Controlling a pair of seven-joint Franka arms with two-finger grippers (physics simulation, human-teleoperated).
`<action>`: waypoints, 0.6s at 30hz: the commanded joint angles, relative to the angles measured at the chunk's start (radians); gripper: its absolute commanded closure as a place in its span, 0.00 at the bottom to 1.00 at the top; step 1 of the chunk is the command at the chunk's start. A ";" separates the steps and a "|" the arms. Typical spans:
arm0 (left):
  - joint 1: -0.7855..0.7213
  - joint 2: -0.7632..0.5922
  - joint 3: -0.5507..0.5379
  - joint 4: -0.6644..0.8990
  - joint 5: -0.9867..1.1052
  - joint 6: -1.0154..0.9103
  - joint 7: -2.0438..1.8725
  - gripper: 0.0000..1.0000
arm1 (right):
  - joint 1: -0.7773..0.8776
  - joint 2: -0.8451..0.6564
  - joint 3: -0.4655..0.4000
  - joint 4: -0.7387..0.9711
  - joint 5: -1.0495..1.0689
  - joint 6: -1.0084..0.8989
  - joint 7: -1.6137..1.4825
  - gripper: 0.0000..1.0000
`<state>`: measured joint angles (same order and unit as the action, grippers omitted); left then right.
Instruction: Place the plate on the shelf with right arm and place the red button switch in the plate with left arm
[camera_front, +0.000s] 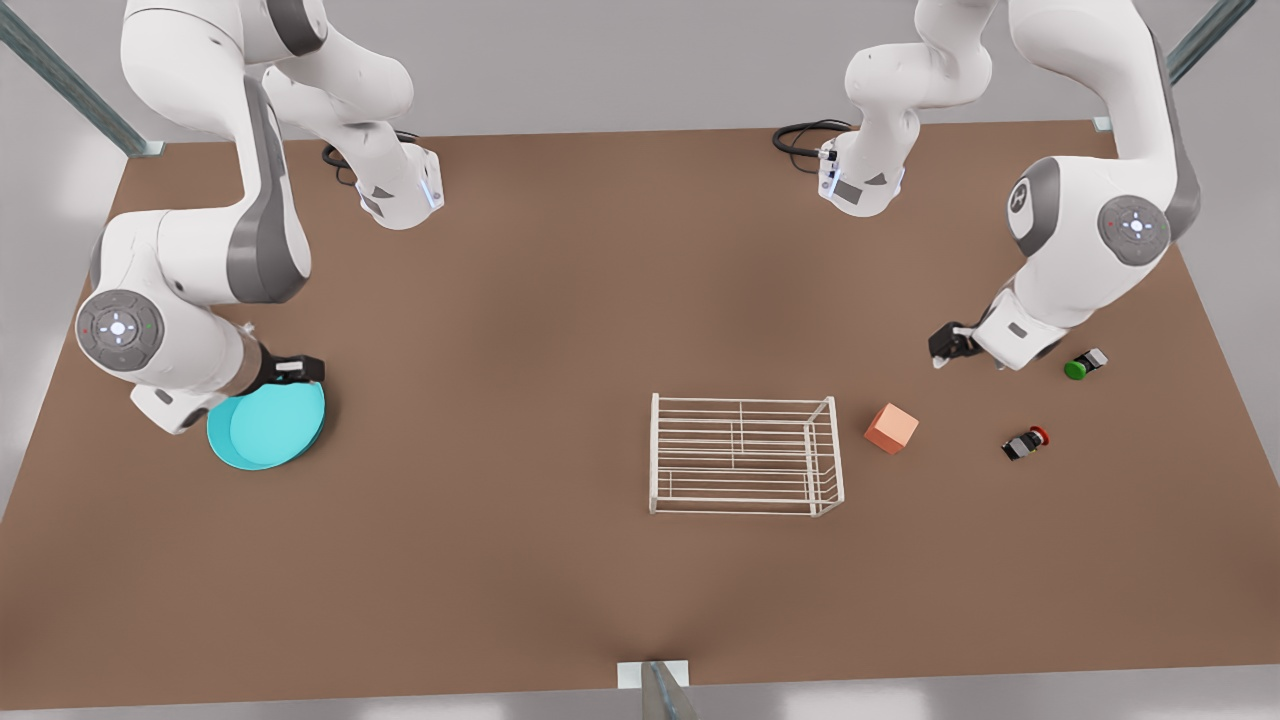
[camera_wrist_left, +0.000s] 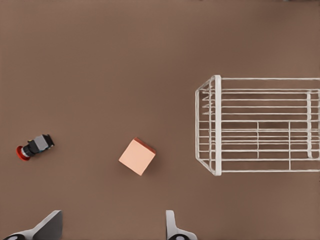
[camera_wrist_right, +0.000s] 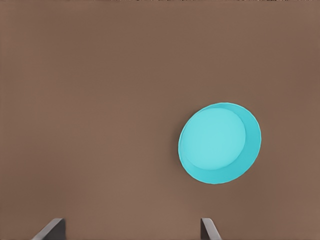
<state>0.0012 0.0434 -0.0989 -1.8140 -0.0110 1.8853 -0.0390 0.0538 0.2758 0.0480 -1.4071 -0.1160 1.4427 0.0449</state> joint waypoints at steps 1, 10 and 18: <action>0.036 -0.001 -0.001 0.001 0.002 0.069 -0.025 0.00 | 0.000 -0.001 0.000 0.000 0.004 0.036 0.043 0.00; 0.032 0.084 -0.004 0.111 0.105 0.086 0.516 0.00 | -0.462 0.315 -0.003 -0.004 0.228 0.251 -0.622 0.00; 0.003 0.138 -0.008 0.114 0.097 0.133 0.749 0.00 | -0.644 0.473 -0.003 -0.003 0.298 0.381 -1.163 0.00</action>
<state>0.0292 0.1785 -0.1057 -1.6995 0.0606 2.0039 0.2965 -0.5836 0.7445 0.0441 -1.4111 0.1568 1.7303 -0.4144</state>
